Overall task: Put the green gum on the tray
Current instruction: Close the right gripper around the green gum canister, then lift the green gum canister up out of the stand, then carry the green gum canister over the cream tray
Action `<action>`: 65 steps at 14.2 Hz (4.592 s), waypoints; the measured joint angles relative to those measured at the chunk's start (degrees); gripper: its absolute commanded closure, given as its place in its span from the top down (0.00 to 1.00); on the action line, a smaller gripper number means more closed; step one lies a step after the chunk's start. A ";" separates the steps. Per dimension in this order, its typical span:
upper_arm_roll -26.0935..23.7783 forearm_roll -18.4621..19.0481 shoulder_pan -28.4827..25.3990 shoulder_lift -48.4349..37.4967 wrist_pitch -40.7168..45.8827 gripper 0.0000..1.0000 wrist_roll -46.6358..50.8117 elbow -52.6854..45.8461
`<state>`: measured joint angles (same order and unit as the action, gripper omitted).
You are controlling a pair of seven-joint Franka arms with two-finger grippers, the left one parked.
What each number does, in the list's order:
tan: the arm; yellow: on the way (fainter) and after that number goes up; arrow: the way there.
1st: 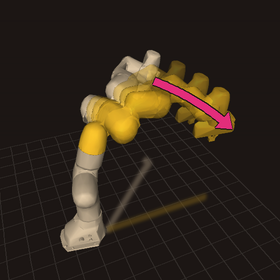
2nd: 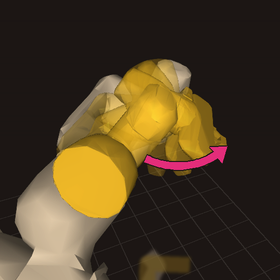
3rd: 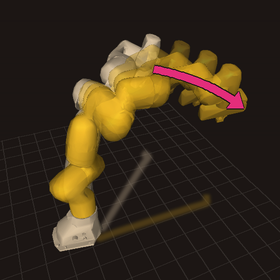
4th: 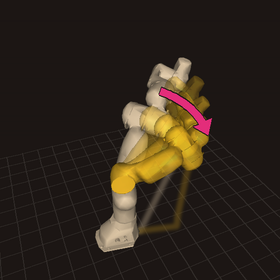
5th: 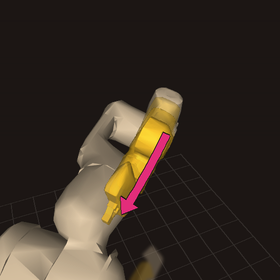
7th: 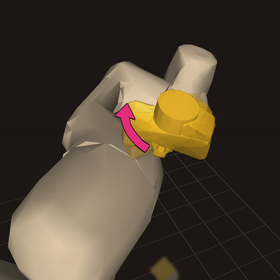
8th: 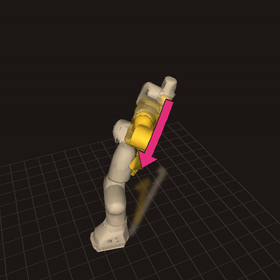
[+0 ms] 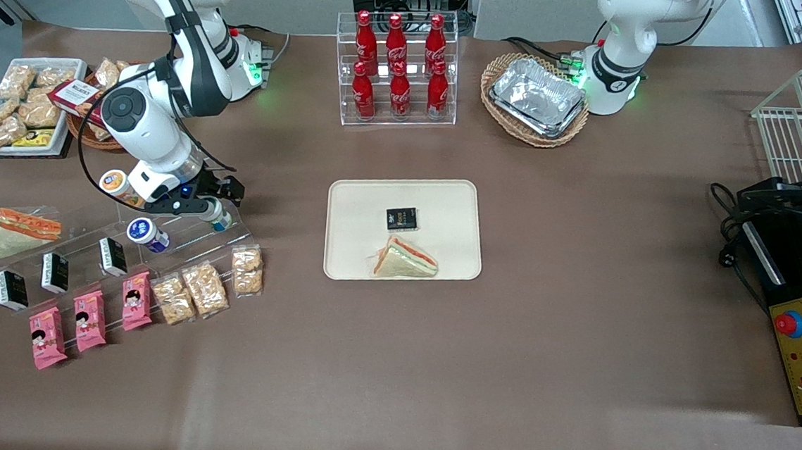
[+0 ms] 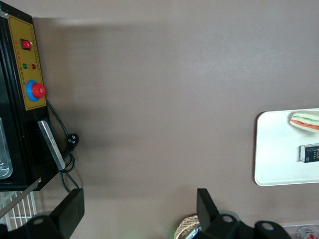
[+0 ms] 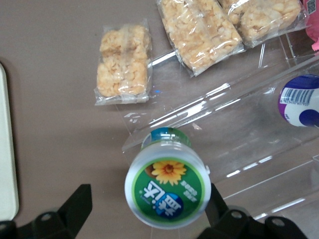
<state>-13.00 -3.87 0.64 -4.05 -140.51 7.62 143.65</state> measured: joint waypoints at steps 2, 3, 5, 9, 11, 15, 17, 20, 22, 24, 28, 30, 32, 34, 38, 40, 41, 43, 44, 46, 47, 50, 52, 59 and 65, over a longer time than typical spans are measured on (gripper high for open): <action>0.02 0.00 0.08 0.34 -0.54 1.00 0.00 0.00; 0.04 0.00 0.14 0.41 -0.59 0.98 0.00 0.00; 0.10 0.00 0.18 0.41 -0.63 0.87 -0.02 0.00; 0.41 0.00 0.24 0.41 -0.84 0.62 -0.16 -0.01; 0.54 0.00 0.66 0.41 -0.94 0.58 -0.53 -0.01; 0.62 0.00 0.97 0.41 -1.04 0.41 -1.06 -0.05; 0.62 0.00 0.97 0.41 -1.09 0.40 -1.08 -0.05; 0.62 0.00 0.97 0.37 -1.15 0.39 -1.10 -0.13; 0.63 0.01 0.97 -0.31 -0.90 0.38 -1.50 -0.45; 1.01 0.02 0.98 -2.37 2.64 0.37 -3.10 -1.79; 4.59 0.02 1.04 -7.09 21.43 0.37 -6.87 -11.89; 5.54 0.00 1.10 -7.64 31.31 0.37 -7.55 -19.45; 5.45 -0.09 1.09 -7.71 38.53 0.37 -7.56 -25.98; 4.92 -0.95 1.00 -7.69 42.61 0.37 -6.75 -29.98; -1.23 -2.71 0.61 -7.38 44.53 0.37 3.30 -32.16; -6.38 -3.84 0.30 -6.90 44.35 0.37 11.29 -32.49; -8.87 -4.29 0.16 -6.64 43.97 0.37 15.16 -32.74; -13.48 -4.46 -0.02 -5.61 42.82 0.37 21.93 -33.63; -15.46 -4.47 -0.09 -4.87 41.64 0.37 24.98 -33.97; -19.18 -4.47 -0.12 -2.76 38.65 0.37 30.78 -34.14; -20.75 -4.45 -0.12 -1.40 36.89 0.37 33.07 -34.04; -23.67 -2.62 -0.50 3.61 29.58 0.37 37.42 -32.12; -24.05 1.34 -2.07 7.50 25.37 0.37 40.37 -30.17; -24.08 16.73 -5.88 21.29 6.90 0.37 52.95 -23.32; -24.10 29.63 -6.66 29.44 2.12 0.37 64.68 -22.57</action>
<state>-37.10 25.76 -6.02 25.39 -138.39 72.30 121.07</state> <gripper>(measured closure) 0.423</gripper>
